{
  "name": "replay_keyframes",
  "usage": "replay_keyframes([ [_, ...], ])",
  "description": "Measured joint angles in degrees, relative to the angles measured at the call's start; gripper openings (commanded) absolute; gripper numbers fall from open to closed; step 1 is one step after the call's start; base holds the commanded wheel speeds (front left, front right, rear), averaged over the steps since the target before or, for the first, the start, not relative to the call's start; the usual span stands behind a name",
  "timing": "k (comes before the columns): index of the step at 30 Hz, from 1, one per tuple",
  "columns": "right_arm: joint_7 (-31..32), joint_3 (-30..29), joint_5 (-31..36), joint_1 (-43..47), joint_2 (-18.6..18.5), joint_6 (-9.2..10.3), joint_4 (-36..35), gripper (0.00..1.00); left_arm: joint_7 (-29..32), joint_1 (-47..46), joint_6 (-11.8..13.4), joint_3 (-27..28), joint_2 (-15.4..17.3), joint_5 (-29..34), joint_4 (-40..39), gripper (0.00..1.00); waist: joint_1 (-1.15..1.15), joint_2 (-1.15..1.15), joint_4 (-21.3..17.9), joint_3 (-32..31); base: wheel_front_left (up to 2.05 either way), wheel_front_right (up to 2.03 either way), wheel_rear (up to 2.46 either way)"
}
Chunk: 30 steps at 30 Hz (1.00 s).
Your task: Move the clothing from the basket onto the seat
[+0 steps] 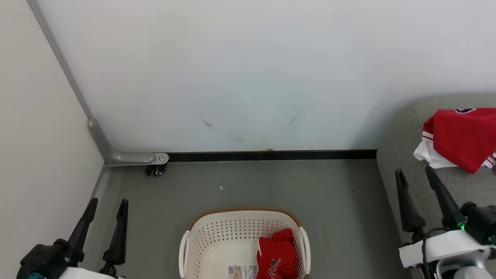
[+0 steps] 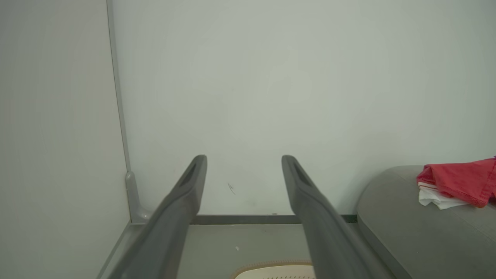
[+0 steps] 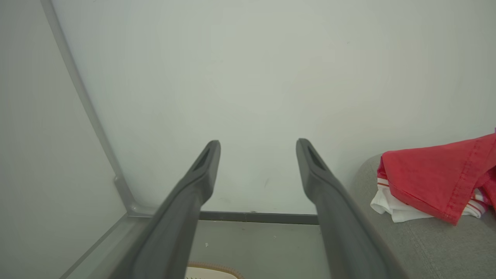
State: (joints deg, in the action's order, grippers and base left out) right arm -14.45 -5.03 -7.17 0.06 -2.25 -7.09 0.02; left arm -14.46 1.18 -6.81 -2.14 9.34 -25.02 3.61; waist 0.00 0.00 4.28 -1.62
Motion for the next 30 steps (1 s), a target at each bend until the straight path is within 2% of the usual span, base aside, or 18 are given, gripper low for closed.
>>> replay_keyframes([
  [13, 0.0, 0.1, -0.9, 0.1, 0.0, 0.0, -0.5, 1.0, 0.0, 0.6, -0.4, -0.6, -0.1, 0.4, 2.2, 1.0, 0.0, 0.0, -0.4, 0.4, 0.0, 0.0, 0.0],
  [30, 0.0, 0.0, -0.9, 0.1, 0.0, 0.0, -2.5, 1.0, 0.0, 0.3, -0.5, -6.2, 0.2, 0.3, 3.3, 1.0, 0.0, 0.0, -2.4, 2.6, 0.0, 0.0, 0.0],
])
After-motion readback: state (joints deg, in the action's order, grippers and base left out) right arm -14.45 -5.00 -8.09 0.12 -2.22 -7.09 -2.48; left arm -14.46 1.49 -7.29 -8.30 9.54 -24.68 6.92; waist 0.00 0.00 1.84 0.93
